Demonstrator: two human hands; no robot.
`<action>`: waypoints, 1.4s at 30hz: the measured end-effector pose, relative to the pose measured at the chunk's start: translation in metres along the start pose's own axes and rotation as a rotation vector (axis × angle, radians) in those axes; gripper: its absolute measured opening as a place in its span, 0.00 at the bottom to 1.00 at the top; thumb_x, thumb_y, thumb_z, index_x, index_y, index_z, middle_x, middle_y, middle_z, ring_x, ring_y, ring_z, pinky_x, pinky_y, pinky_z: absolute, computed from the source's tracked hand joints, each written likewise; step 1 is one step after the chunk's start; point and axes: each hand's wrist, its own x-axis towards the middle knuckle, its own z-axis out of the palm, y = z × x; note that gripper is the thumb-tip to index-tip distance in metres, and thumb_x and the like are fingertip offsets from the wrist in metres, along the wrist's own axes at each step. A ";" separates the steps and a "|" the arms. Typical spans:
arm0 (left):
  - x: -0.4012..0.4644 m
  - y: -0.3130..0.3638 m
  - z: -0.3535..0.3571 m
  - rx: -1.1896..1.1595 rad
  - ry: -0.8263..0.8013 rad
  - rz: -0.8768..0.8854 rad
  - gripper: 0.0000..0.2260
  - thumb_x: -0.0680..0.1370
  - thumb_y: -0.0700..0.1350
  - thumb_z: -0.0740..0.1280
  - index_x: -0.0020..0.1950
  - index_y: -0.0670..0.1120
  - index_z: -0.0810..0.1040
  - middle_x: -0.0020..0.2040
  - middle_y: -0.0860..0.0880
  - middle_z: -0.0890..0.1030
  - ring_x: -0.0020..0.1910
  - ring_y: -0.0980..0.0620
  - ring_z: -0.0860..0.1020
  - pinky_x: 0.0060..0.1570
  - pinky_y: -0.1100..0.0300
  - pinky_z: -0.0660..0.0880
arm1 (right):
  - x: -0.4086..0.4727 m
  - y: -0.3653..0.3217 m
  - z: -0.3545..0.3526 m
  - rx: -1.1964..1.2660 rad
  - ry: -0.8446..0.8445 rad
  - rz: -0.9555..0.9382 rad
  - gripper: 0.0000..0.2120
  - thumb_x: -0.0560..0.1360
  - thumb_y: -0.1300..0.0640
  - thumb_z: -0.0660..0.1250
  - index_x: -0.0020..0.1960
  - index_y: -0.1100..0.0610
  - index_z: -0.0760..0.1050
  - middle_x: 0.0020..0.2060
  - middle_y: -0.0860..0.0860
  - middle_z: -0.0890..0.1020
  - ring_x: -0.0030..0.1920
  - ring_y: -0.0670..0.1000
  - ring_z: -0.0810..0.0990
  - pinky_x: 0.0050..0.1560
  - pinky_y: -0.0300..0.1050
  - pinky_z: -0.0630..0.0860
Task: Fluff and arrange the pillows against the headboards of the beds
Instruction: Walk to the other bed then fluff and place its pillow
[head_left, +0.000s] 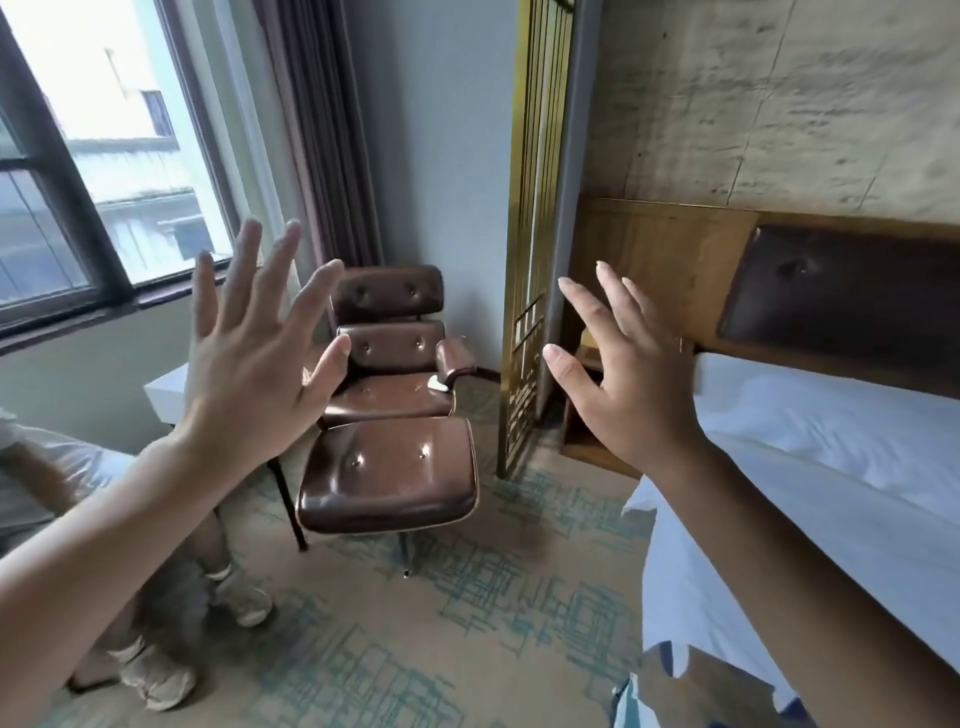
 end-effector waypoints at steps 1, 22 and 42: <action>0.004 -0.012 0.007 -0.024 0.021 0.007 0.29 0.84 0.58 0.54 0.82 0.46 0.64 0.85 0.41 0.53 0.85 0.38 0.48 0.81 0.34 0.45 | 0.007 -0.008 0.009 -0.002 -0.006 0.005 0.30 0.80 0.36 0.56 0.79 0.45 0.64 0.81 0.52 0.62 0.81 0.57 0.59 0.76 0.62 0.64; 0.123 -0.050 0.193 -0.362 0.114 0.160 0.26 0.85 0.56 0.57 0.80 0.46 0.67 0.85 0.42 0.57 0.85 0.38 0.50 0.79 0.29 0.52 | 0.098 0.053 0.112 -0.133 0.098 0.194 0.28 0.80 0.39 0.58 0.79 0.44 0.64 0.81 0.51 0.61 0.81 0.57 0.58 0.75 0.64 0.65; 0.321 0.063 0.421 -0.592 0.049 0.433 0.27 0.84 0.59 0.56 0.82 0.50 0.64 0.86 0.43 0.54 0.85 0.40 0.48 0.82 0.34 0.47 | 0.190 0.233 0.183 -0.307 0.121 0.494 0.31 0.79 0.38 0.58 0.81 0.45 0.61 0.82 0.51 0.58 0.82 0.57 0.56 0.76 0.62 0.62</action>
